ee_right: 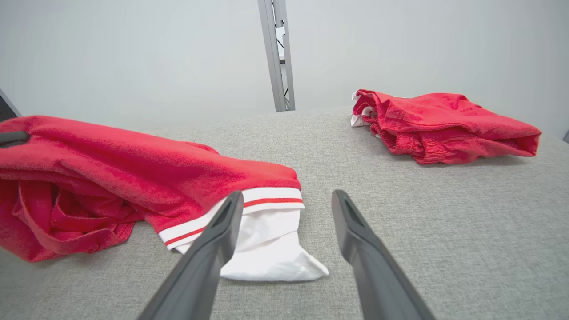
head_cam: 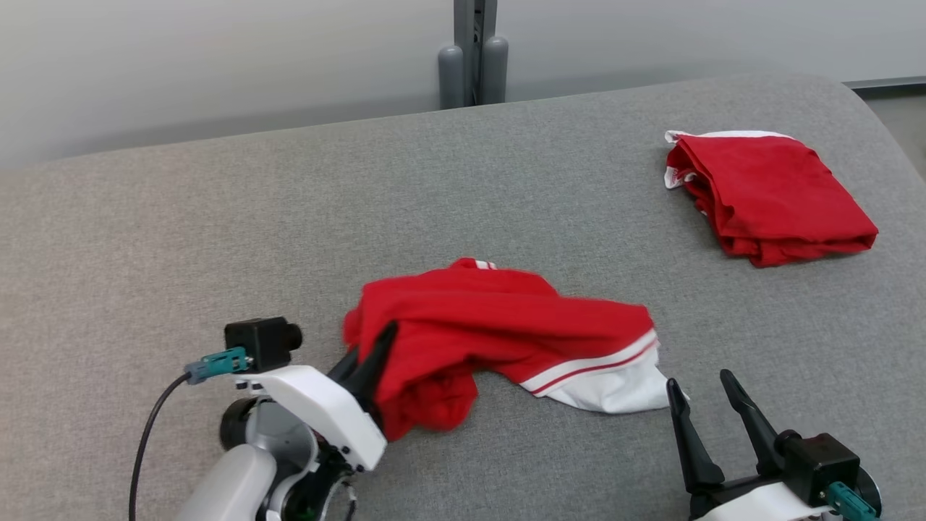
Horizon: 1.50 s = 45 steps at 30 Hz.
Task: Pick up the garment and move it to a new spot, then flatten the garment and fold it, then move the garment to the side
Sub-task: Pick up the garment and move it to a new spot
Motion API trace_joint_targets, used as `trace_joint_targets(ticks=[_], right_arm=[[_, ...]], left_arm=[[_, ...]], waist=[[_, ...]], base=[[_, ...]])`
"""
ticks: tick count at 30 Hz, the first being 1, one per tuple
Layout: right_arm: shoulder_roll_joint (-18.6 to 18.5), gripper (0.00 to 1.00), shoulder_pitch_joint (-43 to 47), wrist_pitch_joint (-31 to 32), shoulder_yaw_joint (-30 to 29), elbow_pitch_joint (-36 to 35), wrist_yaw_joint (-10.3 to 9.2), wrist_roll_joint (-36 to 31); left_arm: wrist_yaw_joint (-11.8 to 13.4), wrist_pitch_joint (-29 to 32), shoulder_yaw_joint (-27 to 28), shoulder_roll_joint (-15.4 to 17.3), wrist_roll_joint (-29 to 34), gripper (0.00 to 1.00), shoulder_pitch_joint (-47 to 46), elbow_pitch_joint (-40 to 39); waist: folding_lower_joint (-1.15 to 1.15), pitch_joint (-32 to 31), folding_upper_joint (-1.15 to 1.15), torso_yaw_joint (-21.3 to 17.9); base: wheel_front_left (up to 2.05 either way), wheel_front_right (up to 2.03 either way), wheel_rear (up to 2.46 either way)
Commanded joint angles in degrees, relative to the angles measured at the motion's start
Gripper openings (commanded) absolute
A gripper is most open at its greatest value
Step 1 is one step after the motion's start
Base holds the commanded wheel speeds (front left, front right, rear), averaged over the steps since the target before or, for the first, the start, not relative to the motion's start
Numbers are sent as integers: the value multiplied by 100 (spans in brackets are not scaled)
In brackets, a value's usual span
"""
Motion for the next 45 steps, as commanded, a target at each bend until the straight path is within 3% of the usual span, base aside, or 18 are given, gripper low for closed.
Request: trace_joint_targets(ticks=[1,5,6,7,10,14,20,25,29,35,45], right_arm=[[-32,100,-25,-2,1,4,0,38],[-31,100,-66,-2,29,42,0,60],[-30,100,-64,-1,24,46,0,61],[-31,100,-53,-2,8,51,0,60],[-31,100,26,-2,-31,70,0,38],[-32,100,164,-2,-194,8,0,18],[-31,100,416,-1,-564,-321,0,-192],[-29,100,695,-1,-1074,-552,0,-378],[-31,100,877,-2,-1332,-598,0,-450],[-31,100,1031,-2,-1538,-557,0,-406],[-30,100,1064,-2,-1509,-500,0,-311]], left_arm=[[-4,-63,39,11,49,0,-203,186],[-118,-563,183,0,189,4,-418,1394],[-162,-728,206,-12,226,38,-467,1595],[-212,-857,188,-21,291,98,-502,1780],[-366,-1285,34,99,614,100,-456,2061],[-63,-2021,48,213,1028,100,-28,1884],[488,-2261,333,385,2062,100,1023,580],[601,-2257,1029,208,2926,100,2046,-411],[482,-2257,1728,-23,3409,100,2788,-757],[92,-2258,2586,-383,3858,100,3401,-886],[-391,-2258,3143,-721,4267,100,3507,-875]], waist=[[0,26,0,-37],[0,25,0,-55],[0,16,0,-48],[0,1,0,-37],[0,-89,0,-1],[0,-286,0,106],[0,-546,0,452],[0,-797,0,786],[0,-1008,0,953],[0,-1212,0,1026],[0,-1278,0,1001]], base=[[0,0,0],[0,0,0],[0,0,0],[0,0,0],[0,0,0],[0,0,0],[0,0,0],[0,0,0],[0,0,0],[0,0,0],[0,0,0]])
